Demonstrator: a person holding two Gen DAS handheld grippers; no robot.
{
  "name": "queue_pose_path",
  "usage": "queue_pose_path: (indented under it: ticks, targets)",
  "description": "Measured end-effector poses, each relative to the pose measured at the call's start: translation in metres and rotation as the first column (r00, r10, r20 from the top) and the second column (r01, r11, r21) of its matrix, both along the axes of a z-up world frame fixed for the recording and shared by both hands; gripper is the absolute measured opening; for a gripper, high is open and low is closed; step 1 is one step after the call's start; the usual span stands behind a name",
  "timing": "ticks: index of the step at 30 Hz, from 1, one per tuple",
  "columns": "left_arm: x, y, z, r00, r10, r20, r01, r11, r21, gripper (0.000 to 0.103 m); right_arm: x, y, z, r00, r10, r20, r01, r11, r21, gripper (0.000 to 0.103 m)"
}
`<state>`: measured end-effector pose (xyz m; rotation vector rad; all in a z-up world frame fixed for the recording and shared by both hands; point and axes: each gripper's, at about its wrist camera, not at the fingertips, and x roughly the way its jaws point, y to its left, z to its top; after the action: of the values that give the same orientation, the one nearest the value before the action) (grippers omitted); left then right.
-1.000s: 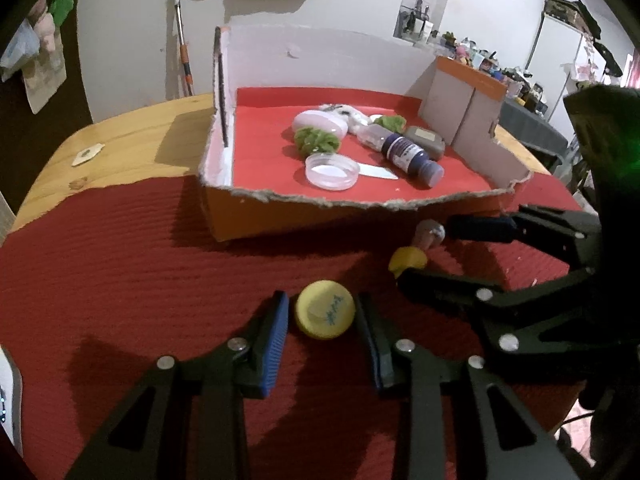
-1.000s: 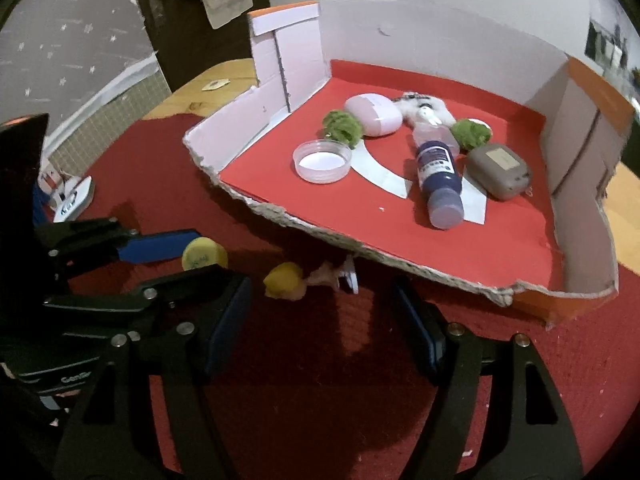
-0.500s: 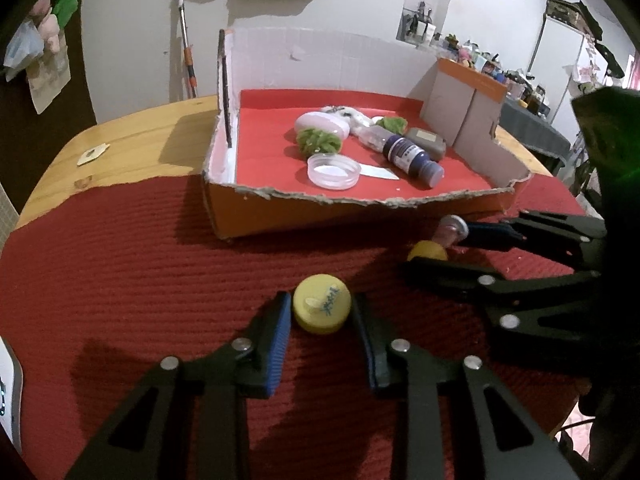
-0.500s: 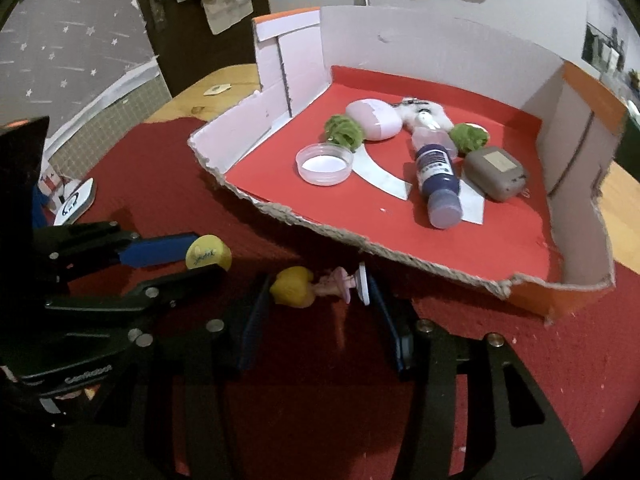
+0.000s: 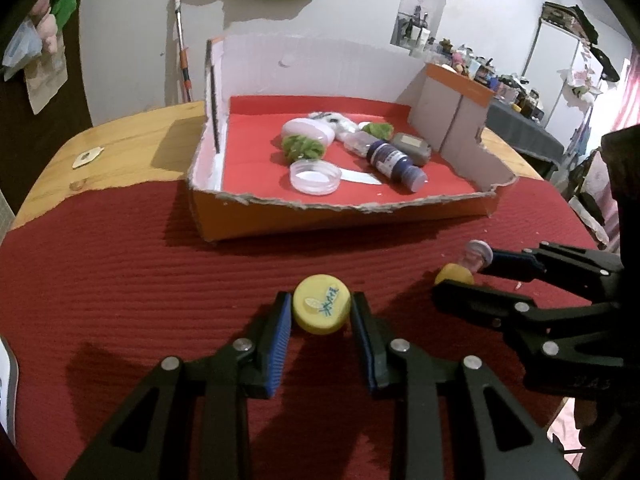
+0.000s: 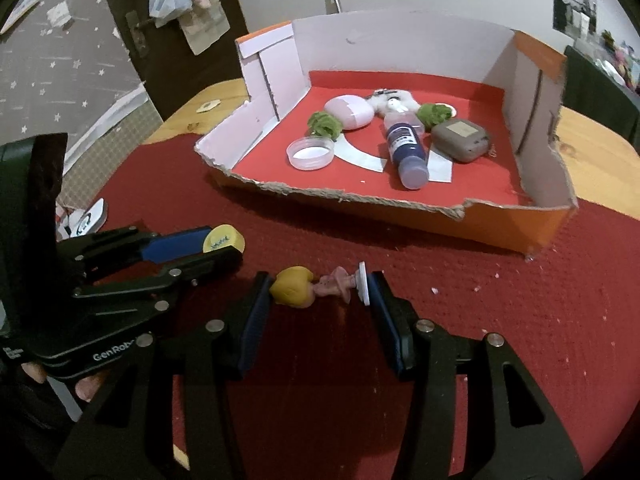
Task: Organize objects
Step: 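Carry the yellow cap with the left tool while the right tool carries the figurine into the box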
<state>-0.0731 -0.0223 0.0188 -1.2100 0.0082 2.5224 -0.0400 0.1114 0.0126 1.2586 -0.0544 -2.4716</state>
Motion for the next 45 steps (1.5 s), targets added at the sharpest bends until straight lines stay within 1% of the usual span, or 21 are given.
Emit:
queue_pose_path:
  ticks: [2,6,11,16,25,31,36,40,45]
  targets:
    - [0.002,0.002,0.001,1.0,-0.007,-0.001,0.007,1.0,0.004,0.031,0.003,0.002,0.001,1.0,-0.012,0.004,0.012,1.0,-0.015,0.047]
    - [0.006,0.005,0.002,1.0,-0.01,0.01,0.009,0.999,0.035,0.031,0.01,0.006,-0.002,0.999,-0.036,0.017,0.036,0.998,-0.047,0.047]
    - [0.008,0.007,0.002,1.0,-0.006,0.008,0.006,0.999,0.04,0.031,0.016,0.01,-0.004,0.998,-0.054,0.021,0.054,0.998,-0.032,0.047]
    - [0.008,0.008,0.004,1.0,-0.01,0.002,0.01,0.999,0.043,0.031,0.015,0.014,-0.004,0.998,-0.065,0.023,0.066,0.997,-0.037,0.047]
    - [0.009,0.009,0.005,1.0,-0.021,0.009,0.021,0.999,0.048,0.031,0.016,0.012,-0.002,0.998,-0.055,0.019,0.056,0.997,-0.047,0.047]
    - [0.009,0.008,0.021,0.999,-0.024,-0.025,0.026,0.998,0.051,0.031,0.017,0.017,0.015,0.999,-0.035,-0.004,0.034,0.995,-0.094,0.047]
    - [0.002,0.01,0.037,0.998,-0.036,-0.058,0.039,0.998,0.046,0.031,0.014,0.019,0.032,1.0,-0.013,-0.029,0.009,0.992,-0.129,0.047]
    - [-0.006,0.014,0.046,0.997,-0.038,-0.073,0.04,0.999,0.032,0.031,0.005,0.021,0.043,0.999,0.0,-0.042,-0.006,0.99,-0.144,0.047]
    - [-0.017,0.015,0.052,0.996,-0.04,-0.076,0.043,0.998,0.037,0.031,-0.011,0.024,0.05,0.999,0.009,-0.044,-0.016,0.987,-0.159,0.047]
